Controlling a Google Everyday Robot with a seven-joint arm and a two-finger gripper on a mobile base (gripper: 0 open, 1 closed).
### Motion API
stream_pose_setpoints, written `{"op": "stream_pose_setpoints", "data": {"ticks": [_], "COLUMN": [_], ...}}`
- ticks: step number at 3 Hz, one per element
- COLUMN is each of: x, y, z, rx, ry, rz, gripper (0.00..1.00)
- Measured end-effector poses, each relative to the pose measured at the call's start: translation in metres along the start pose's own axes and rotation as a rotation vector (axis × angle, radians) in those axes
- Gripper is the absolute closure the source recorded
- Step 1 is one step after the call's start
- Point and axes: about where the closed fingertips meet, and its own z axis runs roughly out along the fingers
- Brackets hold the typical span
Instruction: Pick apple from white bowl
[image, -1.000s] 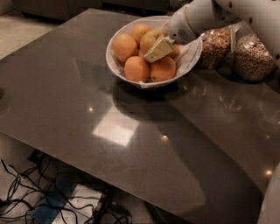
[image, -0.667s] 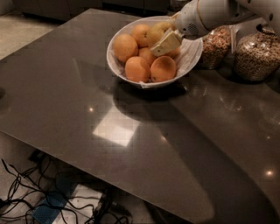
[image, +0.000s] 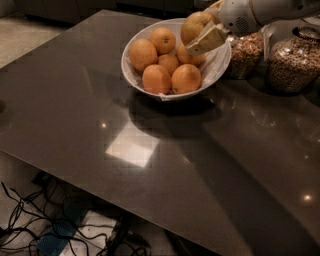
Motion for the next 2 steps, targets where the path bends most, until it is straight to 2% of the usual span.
{"op": "stream_pose_setpoints", "data": {"ticks": [1, 2], "x": [-0.0054, -0.0049], "y": [0.0131, 0.0139], "z": [-0.0195, -0.02], "rx": [-0.029, -0.031], "ry": [-0.023, -0.023], "rz": [-0.03, -0.031], "gripper": [1.0, 1.0]}}
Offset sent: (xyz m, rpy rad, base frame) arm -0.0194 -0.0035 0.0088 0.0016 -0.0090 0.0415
